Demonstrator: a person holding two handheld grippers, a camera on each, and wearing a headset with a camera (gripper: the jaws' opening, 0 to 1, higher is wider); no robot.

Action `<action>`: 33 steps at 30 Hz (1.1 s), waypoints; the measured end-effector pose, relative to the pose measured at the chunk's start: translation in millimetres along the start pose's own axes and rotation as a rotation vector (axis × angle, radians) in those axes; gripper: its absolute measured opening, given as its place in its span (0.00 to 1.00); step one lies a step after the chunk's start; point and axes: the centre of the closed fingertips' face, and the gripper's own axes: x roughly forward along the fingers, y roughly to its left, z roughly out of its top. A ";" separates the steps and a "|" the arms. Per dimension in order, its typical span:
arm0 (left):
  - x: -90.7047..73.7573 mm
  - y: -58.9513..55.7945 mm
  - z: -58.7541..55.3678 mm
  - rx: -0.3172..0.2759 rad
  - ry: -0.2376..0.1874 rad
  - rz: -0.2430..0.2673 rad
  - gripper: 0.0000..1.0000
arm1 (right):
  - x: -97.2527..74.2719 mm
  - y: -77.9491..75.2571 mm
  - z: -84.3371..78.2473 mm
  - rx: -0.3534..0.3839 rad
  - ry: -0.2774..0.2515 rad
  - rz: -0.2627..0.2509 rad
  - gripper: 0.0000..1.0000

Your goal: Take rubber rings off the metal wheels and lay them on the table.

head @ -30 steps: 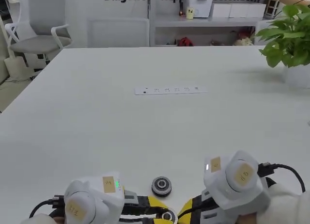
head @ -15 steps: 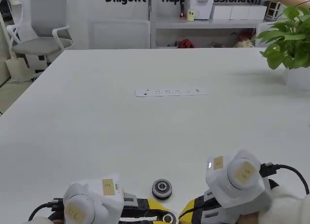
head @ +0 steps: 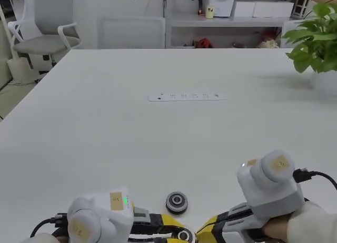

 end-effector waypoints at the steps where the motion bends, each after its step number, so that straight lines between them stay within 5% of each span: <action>1: 0.4 -0.2 -0.1 0.002 -0.004 0.000 0.14 | -0.3 -0.1 -0.4 0.017 -0.003 0.007 0.00; 11: 1.1 -0.3 0.9 -0.004 -0.017 -0.009 0.14 | -2.3 1.9 0.4 0.116 -0.028 0.046 0.00; 33: 1.6 -1.0 1.0 0.016 -0.027 -0.049 0.14 | -3.1 3.2 -0.2 0.156 -0.032 0.093 0.00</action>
